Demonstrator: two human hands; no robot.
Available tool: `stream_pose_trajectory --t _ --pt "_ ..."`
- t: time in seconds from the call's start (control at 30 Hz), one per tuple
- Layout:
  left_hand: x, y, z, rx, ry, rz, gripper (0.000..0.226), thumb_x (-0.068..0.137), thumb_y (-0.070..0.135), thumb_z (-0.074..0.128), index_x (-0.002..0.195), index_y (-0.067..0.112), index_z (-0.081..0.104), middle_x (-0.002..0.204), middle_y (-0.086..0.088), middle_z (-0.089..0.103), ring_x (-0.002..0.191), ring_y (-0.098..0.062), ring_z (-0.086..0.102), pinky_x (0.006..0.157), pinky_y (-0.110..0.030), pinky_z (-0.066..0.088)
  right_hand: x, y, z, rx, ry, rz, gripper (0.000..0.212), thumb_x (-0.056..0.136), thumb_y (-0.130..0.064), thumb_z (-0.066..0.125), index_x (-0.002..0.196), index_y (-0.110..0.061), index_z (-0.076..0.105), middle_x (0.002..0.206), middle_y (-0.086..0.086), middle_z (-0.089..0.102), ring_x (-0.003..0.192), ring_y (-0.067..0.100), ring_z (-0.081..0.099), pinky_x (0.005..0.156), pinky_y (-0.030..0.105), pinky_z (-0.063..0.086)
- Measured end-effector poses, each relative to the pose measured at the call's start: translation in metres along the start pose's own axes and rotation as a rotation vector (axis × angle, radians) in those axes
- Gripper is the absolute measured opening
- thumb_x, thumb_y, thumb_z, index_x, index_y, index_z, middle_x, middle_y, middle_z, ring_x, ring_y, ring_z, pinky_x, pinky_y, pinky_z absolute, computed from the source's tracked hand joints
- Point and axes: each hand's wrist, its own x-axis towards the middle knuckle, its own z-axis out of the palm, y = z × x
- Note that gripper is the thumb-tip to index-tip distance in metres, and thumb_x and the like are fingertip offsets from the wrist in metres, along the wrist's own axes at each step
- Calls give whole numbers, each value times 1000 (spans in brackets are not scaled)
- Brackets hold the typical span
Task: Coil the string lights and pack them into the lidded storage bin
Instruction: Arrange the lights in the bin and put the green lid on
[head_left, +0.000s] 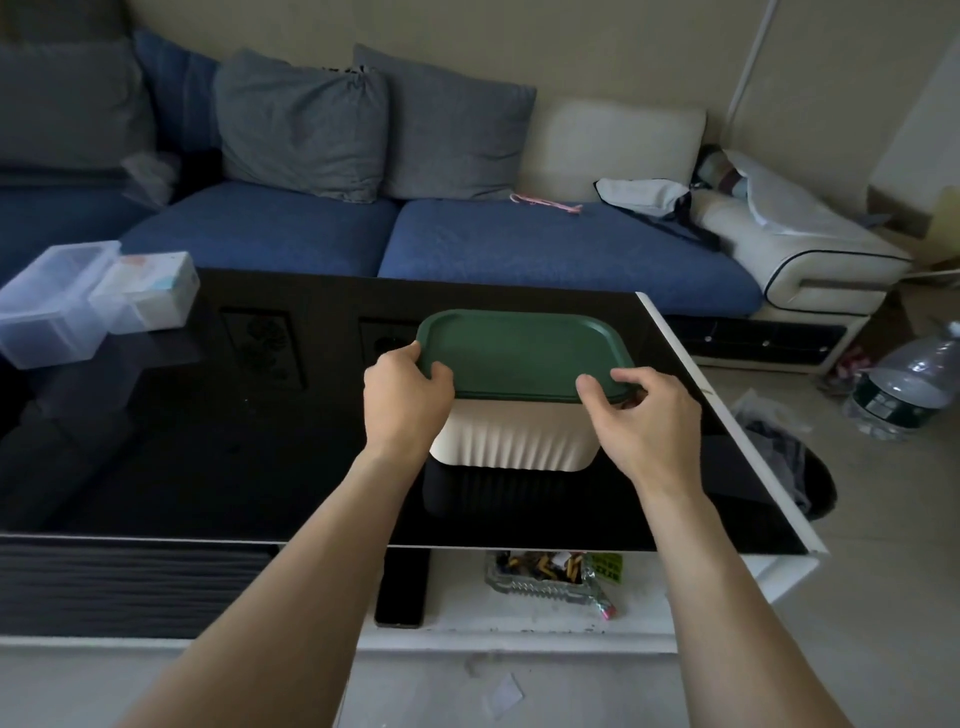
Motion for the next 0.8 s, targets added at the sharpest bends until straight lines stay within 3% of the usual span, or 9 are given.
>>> stream_pose_trajectory --t 0.13,0.23,0.33,0.4,0.5,0.57,0.63,0.7,0.8 --pt "6 -1 -2 -2 5 -11 42 92 11 57 133 4 58 69 -3 65 52 -15 55 52 -28 53 4 1 1 -39 11 18 29 91 -36 70 112 -15 70 119 8 61 90 14 52 72 23 36" --pt "13 -3 -5 -40 3 -48 40 91 12 60 131 5 60 74 13 58 62 -2 54 49 -4 42 7 3 5 -13 70 34 20 92 -30 69 105 -16 74 109 8 66 88 18 59 70 25 40" --pt "15 -7 -3 -126 -11 -97 41 92 15 61 132 9 60 109 0 69 80 -2 58 60 -4 38 8 6 6 24 107 53 15 92 -22 68 100 -14 77 100 3 73 74 6 60 59 7 37" --pt "15 -8 -1 -140 -22 -85 40 93 14 58 133 10 60 104 6 68 72 3 55 59 -3 37 8 6 5 77 104 81 14 92 -19 69 101 -13 78 95 0 75 66 -3 59 55 1 38" --pt "19 -12 1 -99 -24 -59 37 94 12 56 130 7 61 77 18 53 61 4 47 54 -5 36 12 10 6 122 77 109 13 91 -19 69 101 -15 77 97 0 75 78 9 68 65 12 49" --pt "24 -10 0 -45 -53 -67 40 94 12 55 134 7 57 89 10 59 66 1 50 56 -10 38 18 10 7 98 13 119 19 91 -18 67 110 -16 72 111 4 70 83 18 69 70 23 53" --pt "31 -4 2 47 -113 -50 46 91 7 51 137 5 50 116 -4 58 85 -12 55 68 -21 47 30 8 7 -13 -85 49 37 93 -14 62 130 -18 63 135 7 55 105 24 65 83 24 47" --pt "37 4 9 197 -185 25 55 87 4 48 142 6 44 140 -11 44 118 -28 49 98 -40 46 45 2 9 -180 -224 -39 51 96 -6 52 145 -17 51 156 6 38 140 25 42 106 29 37" --pt "49 10 25 431 -293 205 57 94 17 44 150 9 35 157 -8 30 147 -26 21 118 -47 24 62 -8 13 -389 -439 -59 64 95 -2 42 156 -17 33 168 3 16 155 24 7 125 44 13"
